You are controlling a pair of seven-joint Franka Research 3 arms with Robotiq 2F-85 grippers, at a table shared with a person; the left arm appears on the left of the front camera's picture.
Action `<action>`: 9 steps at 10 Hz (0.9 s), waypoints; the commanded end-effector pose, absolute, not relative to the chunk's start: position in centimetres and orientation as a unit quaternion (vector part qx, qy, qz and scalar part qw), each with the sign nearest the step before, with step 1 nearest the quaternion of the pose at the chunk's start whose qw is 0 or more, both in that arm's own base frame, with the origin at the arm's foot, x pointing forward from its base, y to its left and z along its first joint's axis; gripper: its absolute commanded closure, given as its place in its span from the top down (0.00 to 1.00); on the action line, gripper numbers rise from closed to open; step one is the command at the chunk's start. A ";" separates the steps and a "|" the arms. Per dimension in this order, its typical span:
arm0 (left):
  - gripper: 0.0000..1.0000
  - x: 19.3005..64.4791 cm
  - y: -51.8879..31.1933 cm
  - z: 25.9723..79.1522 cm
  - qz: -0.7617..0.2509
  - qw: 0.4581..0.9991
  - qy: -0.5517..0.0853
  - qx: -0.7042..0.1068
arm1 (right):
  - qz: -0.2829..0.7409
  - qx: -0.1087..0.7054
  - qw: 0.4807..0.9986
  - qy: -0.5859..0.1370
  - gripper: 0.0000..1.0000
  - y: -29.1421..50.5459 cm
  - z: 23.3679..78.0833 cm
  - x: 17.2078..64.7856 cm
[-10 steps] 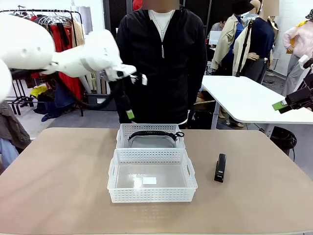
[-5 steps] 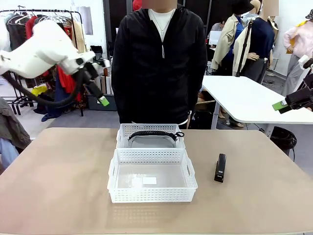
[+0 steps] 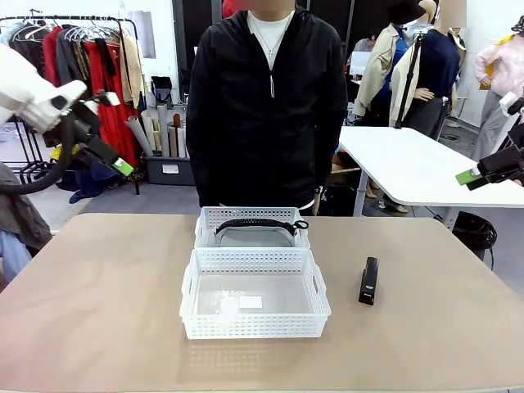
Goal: Distribute items into two baskets.
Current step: Pick up the Stapler that the person points to.
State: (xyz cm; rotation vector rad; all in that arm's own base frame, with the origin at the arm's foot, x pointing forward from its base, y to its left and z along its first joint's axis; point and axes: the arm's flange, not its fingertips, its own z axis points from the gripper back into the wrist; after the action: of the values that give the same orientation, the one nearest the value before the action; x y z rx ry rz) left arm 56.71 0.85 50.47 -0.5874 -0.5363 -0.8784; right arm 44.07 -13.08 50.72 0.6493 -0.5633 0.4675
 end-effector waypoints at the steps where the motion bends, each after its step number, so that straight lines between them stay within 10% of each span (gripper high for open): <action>1: 1.00 52.7 4.0 50.3 -0.400 0.816 -0.288 -0.300 | 0.225 0.313 0.882 -0.272 1.00 -13.0 50.9 44.0; 9: 1.00 45.7 7.0 49.6 -0.419 0.803 -0.288 -0.311 | 0.225 0.313 0.882 -0.272 1.00 -13.0 50.9 44.0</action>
State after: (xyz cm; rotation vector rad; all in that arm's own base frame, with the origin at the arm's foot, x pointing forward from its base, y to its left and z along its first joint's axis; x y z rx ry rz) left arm 47.39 7.35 49.77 -0.7023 -0.5915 -0.8747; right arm 44.07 -13.08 50.73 0.6491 -0.5633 0.4675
